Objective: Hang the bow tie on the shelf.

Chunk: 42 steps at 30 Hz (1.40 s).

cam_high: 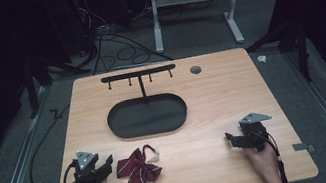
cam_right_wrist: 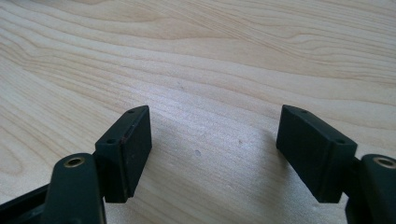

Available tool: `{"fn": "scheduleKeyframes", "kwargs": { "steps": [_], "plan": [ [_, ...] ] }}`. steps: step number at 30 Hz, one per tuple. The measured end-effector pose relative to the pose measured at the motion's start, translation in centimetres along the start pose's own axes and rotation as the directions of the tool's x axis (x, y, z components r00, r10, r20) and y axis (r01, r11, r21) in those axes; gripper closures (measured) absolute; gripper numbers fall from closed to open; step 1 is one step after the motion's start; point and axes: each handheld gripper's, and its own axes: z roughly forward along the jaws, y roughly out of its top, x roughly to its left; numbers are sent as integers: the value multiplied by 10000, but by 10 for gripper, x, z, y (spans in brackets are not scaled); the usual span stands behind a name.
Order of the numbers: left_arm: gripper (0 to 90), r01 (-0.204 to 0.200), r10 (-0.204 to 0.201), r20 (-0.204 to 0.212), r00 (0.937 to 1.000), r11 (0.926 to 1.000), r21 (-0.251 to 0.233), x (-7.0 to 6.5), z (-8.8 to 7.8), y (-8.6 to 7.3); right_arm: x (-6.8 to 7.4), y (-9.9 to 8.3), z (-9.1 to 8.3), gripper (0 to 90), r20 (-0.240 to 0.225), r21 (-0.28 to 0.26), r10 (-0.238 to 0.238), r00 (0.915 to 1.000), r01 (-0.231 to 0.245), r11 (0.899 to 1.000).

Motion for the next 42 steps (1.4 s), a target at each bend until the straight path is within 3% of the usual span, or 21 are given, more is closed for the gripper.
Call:
{"fn": "scheduleKeyframes", "kwargs": {
  "steps": [6,13,19,34,42],
  "plan": [
    [474,-349,349,404,9986,9994,13,-11,-5,6,0,0,0,280,-5,-2,1,10000,-1,10000],
    [488,-385,391,807,9960,9992,-82,-19,-8,13,0,0,0,280,-7,-3,0,10000,0,10000],
    [495,-633,633,1216,9906,9980,-35,-29,-7,20,0,0,0,280,-4,-8,21,10000,-21,10000],
    [509,-943,912,1790,9796,9955,91,-48,-1,33,0,0,0,280,-9,-7,17,10000,-17,10000],
    [513,-1193,1135,2128,9705,9928,144,-59,6,42,0,0,0,279,-24,-2,47,10000,-47,10000]
  ]
}}
